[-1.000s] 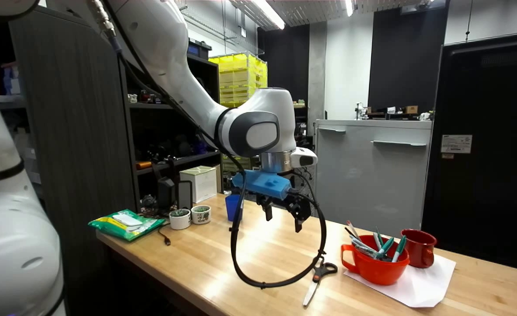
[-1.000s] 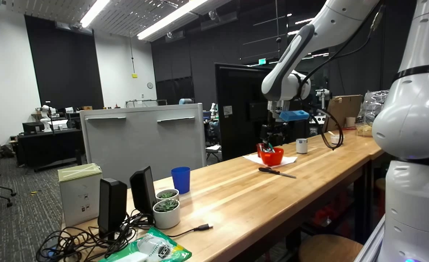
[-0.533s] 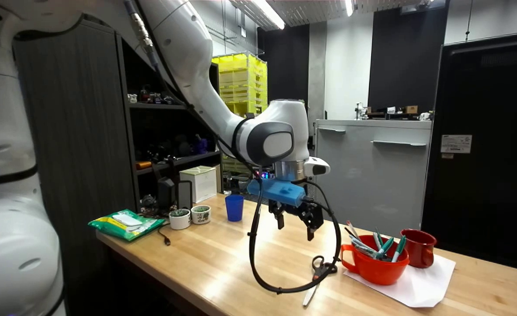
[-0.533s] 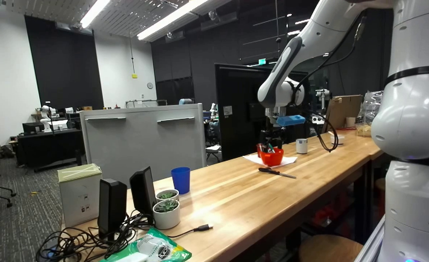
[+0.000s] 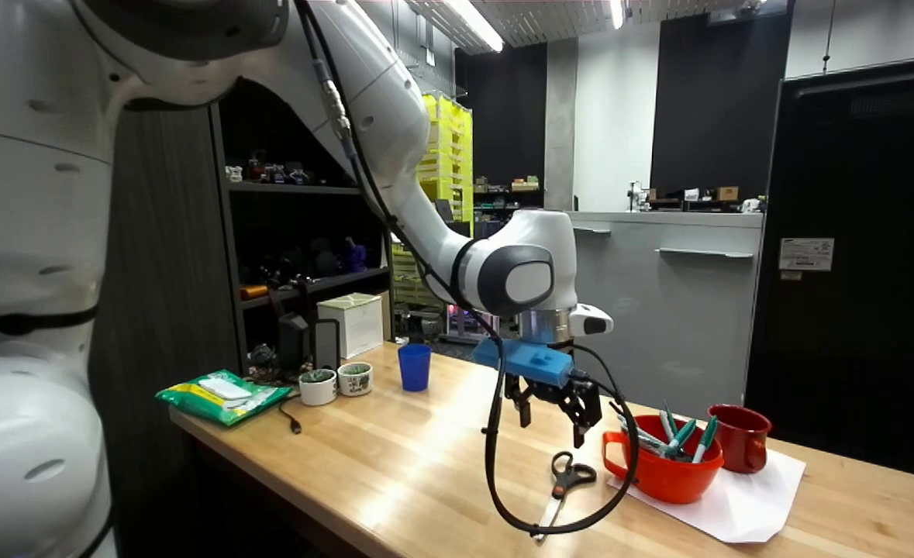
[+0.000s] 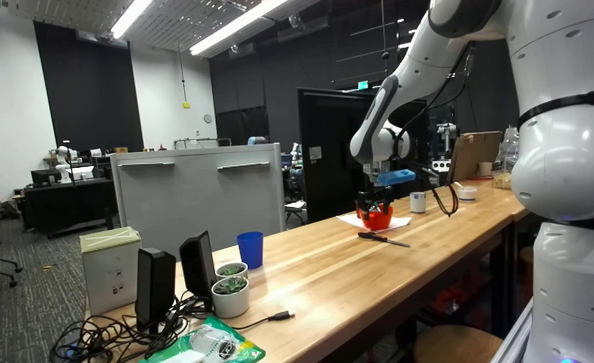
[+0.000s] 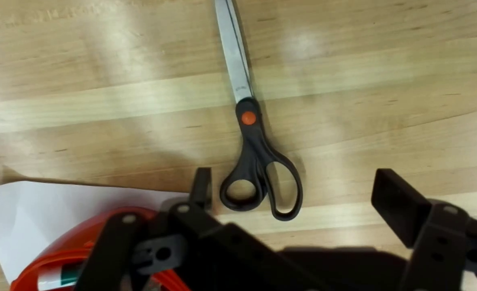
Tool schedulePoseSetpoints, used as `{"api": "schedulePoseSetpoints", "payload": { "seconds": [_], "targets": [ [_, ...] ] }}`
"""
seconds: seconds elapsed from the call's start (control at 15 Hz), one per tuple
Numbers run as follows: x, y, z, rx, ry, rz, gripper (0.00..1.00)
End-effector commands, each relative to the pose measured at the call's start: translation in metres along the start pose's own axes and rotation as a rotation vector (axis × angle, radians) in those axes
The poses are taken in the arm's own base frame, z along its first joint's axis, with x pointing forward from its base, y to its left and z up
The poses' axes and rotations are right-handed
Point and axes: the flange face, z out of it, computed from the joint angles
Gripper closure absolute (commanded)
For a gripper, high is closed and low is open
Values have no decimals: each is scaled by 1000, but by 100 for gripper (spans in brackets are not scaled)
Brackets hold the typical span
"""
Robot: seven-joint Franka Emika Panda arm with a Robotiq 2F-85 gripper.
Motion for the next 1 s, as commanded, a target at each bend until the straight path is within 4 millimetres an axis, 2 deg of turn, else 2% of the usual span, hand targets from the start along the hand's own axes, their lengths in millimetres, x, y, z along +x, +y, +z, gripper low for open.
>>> {"api": "schedulePoseSetpoints", "payload": {
  "seconds": [0.0,0.93],
  "targets": [
    [15,7,14,9,-16,11,0],
    [36,12,49,15,-62,-13,0]
  ]
}}
